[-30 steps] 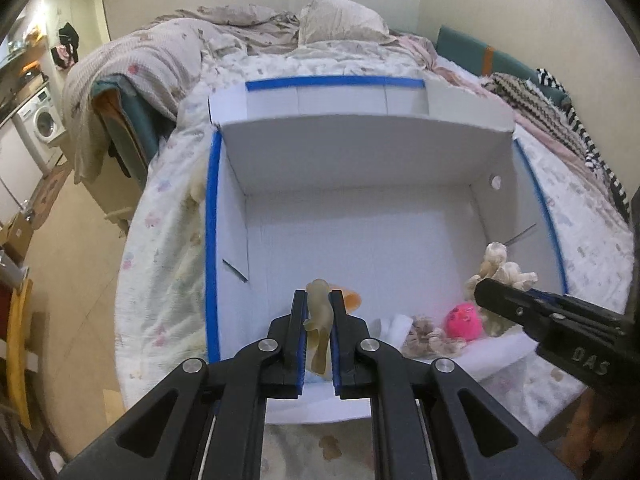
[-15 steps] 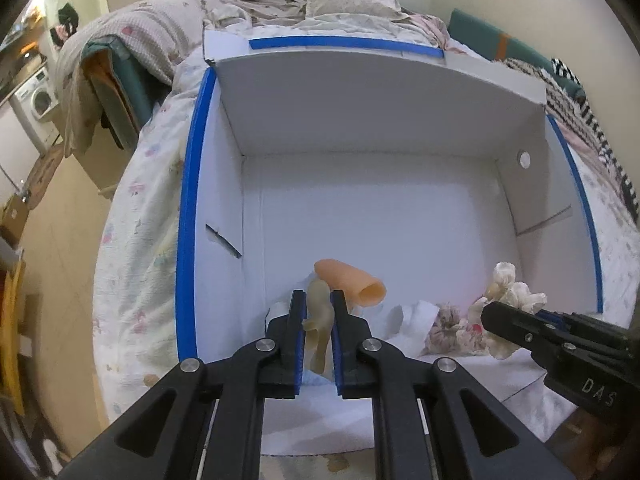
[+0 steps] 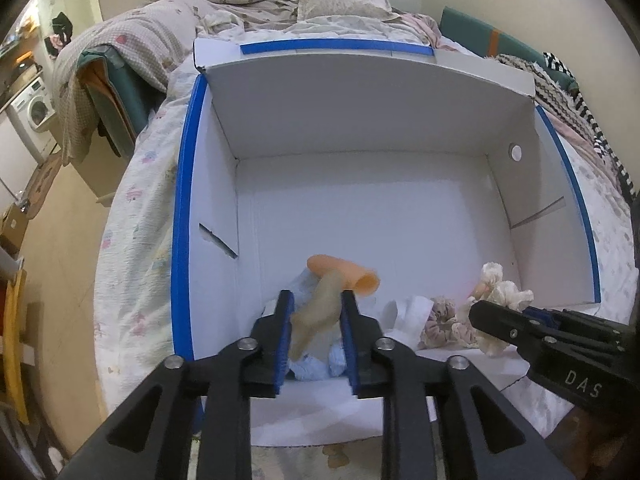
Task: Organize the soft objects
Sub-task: 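Lower the cream item and tan item into the box with both grippers, then open both grippers and lift them out of the box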
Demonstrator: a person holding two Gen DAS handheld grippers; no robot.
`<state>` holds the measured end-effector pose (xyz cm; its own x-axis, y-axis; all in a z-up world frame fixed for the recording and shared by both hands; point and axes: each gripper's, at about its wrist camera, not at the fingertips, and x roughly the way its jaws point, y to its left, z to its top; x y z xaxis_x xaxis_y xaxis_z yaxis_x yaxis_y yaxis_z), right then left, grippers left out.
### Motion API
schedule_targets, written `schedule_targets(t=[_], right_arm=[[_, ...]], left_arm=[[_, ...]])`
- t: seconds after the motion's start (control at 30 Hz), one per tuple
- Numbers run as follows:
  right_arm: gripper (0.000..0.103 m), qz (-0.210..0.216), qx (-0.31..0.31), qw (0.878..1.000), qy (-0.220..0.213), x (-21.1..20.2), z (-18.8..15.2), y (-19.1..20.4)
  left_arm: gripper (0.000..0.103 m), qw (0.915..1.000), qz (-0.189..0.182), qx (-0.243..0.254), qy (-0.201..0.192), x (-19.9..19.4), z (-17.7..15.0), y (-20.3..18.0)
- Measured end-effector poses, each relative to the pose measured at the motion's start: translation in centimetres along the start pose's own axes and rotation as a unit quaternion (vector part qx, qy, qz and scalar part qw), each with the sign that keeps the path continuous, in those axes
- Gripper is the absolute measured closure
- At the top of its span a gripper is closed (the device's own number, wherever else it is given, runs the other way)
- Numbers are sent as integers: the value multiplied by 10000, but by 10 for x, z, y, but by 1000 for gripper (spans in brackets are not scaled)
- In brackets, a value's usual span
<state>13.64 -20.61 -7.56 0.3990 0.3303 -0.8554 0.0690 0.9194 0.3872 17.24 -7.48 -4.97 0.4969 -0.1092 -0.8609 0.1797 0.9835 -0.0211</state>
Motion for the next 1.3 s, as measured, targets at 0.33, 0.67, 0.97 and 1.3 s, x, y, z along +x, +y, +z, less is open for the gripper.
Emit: schedule_targets(t=[0.33, 0.67, 0.97, 1.3], right_arm=[[73, 119, 148, 9998, -14, -2, 0, -4], [29, 74, 334, 9985, -417, -19, 3, -12], [5, -212, 500, 9972, -517, -19, 6, -11], [0, 295, 762, 9904, -1113, -51, 0, -20]], left_arm=[[77, 9999, -47, -37, 96, 2, -2, 1], [39, 9999, -115, -64, -8, -4, -2, 0], [33, 9990, 244, -82, -356, -17, 5, -2], [30, 9965, 289, -629, -462, -37, 3, 16]])
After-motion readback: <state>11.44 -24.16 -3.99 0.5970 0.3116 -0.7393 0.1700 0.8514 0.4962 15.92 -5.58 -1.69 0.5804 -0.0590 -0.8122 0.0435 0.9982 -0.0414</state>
